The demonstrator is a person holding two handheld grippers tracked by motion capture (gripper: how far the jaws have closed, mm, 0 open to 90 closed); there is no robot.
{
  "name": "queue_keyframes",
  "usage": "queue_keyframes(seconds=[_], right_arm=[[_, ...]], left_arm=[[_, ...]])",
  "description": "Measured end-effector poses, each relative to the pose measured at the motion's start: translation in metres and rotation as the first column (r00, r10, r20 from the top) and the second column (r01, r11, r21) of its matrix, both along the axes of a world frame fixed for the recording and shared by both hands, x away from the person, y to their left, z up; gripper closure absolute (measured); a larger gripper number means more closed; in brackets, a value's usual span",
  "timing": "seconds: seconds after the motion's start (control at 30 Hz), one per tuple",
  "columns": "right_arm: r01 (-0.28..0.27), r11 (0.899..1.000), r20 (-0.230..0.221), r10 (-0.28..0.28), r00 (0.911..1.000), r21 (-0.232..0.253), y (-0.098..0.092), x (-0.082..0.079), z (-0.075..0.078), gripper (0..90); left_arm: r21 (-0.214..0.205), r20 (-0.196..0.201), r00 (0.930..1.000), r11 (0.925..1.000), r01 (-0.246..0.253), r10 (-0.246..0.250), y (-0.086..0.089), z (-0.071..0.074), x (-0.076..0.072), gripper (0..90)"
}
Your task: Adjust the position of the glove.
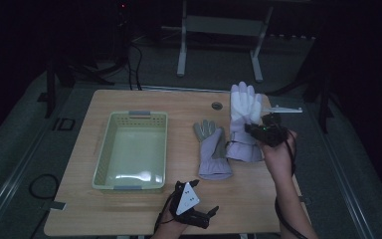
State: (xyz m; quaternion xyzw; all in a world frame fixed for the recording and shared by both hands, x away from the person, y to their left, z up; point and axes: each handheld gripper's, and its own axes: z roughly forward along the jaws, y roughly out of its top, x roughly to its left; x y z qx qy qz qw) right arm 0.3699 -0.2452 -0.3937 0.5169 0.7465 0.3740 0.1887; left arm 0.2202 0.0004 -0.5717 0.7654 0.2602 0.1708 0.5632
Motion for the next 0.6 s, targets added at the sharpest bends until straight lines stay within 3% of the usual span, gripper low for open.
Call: queue_keyframes(seconds=[0.17, 0.33, 0.43, 0.53, 0.6], right_arm=[[-0.026, 1.0, -0.035, 0.027, 0.999, 0.011, 0.022, 0.002, -0.004, 80.3], [-0.056, 0.998, -0.083, 0.054, 0.9951, -0.018, 0.046, 0.001, -0.017, 80.3], [-0.046, 0.999, -0.088, 0.046, 0.9951, -0.003, 0.051, 0.002, -0.028, 80.2], [-0.029, 0.999, -0.154, 0.031, 0.9876, 0.014, 0.054, 0.008, -0.049, 80.2], [-0.03, 1.0, -0.163, 0.03, 0.9862, 0.006, 0.055, 0.01, -0.054, 80.2]], left_arm=[[-0.002, 0.0, 1.0, 1.0, 0.0, 0.0, 0.0, 0.0, 0.0, 0.0], [0.002, 0.002, 1.0, 1.0, 0.002, -0.002, 0.0, 0.0, 0.0, 0.0], [0.002, 0.003, 1.0, 1.0, 0.003, -0.003, 0.0, 0.0, -0.001, 0.0], [-0.002, 0.0, 1.0, 1.0, 0.004, -0.004, 0.0, 0.0, 0.0, 0.0], [0.0, -0.001, 1.0, 1.0, 0.004, -0.004, 0.0, 0.0, 0.0, 0.0]])
